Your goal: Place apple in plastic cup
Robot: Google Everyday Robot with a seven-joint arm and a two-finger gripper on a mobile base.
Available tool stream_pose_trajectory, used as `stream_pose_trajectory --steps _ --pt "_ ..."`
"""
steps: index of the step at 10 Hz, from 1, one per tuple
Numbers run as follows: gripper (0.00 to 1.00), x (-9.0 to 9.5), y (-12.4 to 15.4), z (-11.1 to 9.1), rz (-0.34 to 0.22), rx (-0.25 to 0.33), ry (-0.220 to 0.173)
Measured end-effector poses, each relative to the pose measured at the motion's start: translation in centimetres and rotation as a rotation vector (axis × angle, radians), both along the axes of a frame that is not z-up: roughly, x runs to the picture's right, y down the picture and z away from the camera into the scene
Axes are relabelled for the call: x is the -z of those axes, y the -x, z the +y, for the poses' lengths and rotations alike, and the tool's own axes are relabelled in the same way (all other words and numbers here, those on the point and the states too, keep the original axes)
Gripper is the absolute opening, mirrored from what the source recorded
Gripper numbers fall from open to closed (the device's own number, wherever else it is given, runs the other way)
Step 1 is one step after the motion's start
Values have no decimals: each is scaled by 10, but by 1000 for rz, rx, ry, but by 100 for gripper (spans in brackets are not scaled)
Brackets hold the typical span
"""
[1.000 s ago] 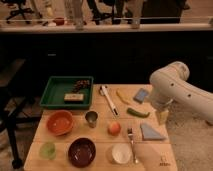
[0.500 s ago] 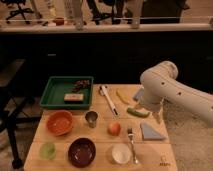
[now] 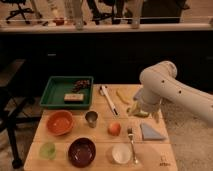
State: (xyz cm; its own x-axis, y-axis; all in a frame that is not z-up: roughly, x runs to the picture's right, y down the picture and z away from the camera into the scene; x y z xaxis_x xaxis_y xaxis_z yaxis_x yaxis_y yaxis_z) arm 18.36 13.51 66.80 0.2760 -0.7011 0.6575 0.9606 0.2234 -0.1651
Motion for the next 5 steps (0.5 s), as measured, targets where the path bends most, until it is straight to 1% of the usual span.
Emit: stream_pose_trajectory --steps 2,3,5 --pt "80 -1 0 0 2 4 -2" --pt "80 -7 6 -1 -9 29 -6" --pt "80 -21 35 -5 -37 79 -21"
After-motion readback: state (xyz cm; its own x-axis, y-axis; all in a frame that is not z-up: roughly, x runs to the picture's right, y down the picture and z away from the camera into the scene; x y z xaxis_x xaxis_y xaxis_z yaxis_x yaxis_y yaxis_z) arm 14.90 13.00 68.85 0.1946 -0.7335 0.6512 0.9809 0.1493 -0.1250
